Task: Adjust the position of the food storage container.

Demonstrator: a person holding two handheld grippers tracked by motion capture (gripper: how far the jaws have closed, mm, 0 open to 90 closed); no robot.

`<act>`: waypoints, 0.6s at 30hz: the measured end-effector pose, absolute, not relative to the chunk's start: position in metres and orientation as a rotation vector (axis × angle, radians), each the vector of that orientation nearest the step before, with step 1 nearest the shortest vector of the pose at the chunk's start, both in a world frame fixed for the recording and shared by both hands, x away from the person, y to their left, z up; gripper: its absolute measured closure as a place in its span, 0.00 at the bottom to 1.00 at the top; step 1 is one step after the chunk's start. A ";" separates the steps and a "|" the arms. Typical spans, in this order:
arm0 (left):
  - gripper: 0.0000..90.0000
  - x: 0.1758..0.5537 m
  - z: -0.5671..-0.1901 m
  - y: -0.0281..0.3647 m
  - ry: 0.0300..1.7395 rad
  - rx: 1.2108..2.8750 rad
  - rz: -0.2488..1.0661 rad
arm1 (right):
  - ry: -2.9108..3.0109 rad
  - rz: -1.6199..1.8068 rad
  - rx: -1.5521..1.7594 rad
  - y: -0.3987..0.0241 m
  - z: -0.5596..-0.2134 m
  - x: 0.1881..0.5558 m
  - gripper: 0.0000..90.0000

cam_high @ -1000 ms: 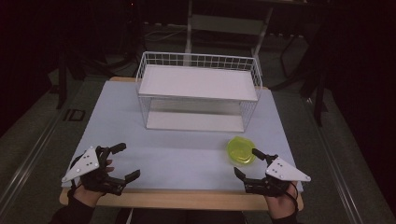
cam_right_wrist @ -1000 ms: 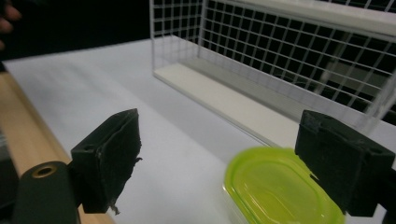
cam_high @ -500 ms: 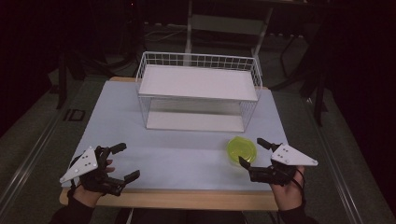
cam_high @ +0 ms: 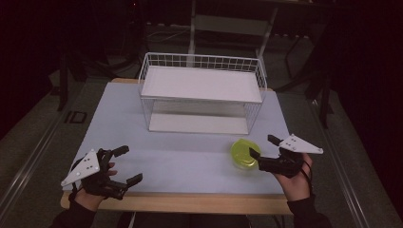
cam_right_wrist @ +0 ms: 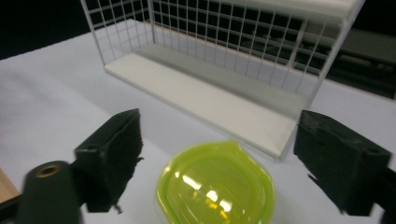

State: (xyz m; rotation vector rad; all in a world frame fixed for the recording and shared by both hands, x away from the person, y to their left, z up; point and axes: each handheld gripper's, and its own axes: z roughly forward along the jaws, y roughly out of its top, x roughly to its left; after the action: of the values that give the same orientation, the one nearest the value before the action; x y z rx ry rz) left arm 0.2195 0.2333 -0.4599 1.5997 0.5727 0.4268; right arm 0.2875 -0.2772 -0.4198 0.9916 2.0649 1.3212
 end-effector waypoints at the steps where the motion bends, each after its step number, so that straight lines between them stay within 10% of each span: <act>1: 0.01 0.219 -0.460 0.233 0.572 1.601 0.428 | 2.058 1.310 1.005 -0.279 -0.422 0.289 0.23; 18: 0.01 0.219 -0.460 0.232 0.565 1.608 0.432 | 2.133 1.111 1.194 -0.311 -0.458 0.306 0.95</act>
State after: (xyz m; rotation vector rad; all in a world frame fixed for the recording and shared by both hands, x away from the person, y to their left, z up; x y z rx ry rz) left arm 0.2194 0.2317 -0.4602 1.6083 0.5646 0.4319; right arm 0.3063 -0.3109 -0.4576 1.1941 2.1334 1.1113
